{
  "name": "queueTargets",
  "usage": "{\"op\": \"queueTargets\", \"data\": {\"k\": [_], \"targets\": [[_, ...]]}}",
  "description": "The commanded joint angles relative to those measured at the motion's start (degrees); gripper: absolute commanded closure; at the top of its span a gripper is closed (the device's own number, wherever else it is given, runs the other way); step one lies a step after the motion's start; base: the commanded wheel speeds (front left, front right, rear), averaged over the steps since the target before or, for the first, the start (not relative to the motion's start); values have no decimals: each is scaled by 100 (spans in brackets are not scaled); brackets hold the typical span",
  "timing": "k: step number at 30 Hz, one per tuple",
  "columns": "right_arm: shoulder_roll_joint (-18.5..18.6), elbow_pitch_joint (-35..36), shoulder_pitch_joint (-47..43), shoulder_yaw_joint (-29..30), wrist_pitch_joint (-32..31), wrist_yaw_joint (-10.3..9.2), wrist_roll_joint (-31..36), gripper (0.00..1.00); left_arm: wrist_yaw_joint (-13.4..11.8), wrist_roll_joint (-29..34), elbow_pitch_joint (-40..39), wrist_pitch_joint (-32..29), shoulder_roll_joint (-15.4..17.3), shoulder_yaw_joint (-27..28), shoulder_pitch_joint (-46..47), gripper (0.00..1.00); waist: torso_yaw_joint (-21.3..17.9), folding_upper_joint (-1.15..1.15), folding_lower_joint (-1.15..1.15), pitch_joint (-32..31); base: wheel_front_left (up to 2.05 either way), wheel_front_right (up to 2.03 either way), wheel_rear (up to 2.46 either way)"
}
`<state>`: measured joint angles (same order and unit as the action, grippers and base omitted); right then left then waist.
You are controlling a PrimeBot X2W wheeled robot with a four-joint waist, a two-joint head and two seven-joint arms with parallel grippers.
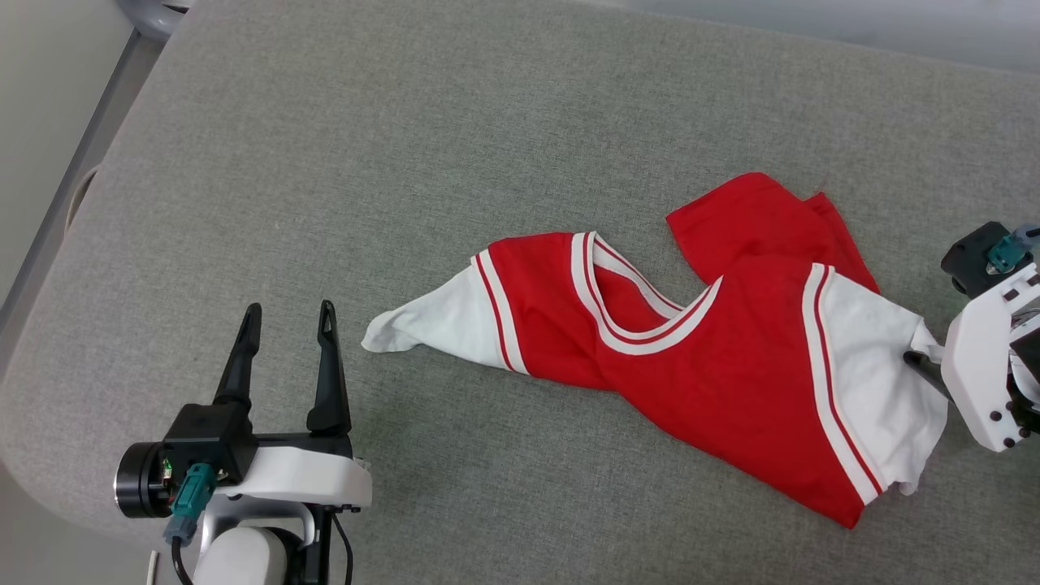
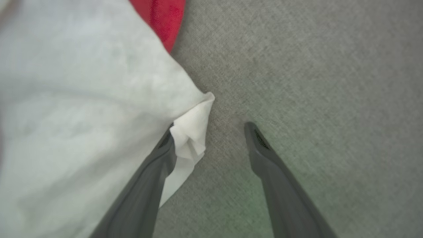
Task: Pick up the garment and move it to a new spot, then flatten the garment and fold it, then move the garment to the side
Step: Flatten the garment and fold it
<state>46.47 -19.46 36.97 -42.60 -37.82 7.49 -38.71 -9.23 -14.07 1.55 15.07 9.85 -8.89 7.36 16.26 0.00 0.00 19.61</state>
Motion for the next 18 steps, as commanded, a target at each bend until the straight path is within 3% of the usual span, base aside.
{"op": "queueTargets", "data": {"k": [1, 2, 3, 11, 18], "targets": [[-195, -205, -263, -363, 1, 0, -80, 19, 62, 67, 21, 14, -64, 71, 43, 0, -16, 0, 0, -2, 0, 0, 0], [-206, -202, -228, -411, 100, 1, -120, 76, 104, 112, 33, 14, -98, 122, 31, 0, -33, 0, 0, -12, 0, 0, 0], [-213, -196, -172, -449, 187, 1, -153, 100, 139, 158, 48, 14, -121, 171, 15, 0, -54, 0, 0, -31, 0, 0, 0], [-170, -145, 399, -165, 1323, -4, -284, 100, 398, 438, 163, 14, -251, 512, -179, 0, -327, 0, 0, -413, 0, 0, 0], [-84, -193, 577, 359, 1909, -4, -446, 100, 520, 587, 148, 14, -310, 713, -388, 0, -577, 0, 0, -661, 0, 0, 0]]}}
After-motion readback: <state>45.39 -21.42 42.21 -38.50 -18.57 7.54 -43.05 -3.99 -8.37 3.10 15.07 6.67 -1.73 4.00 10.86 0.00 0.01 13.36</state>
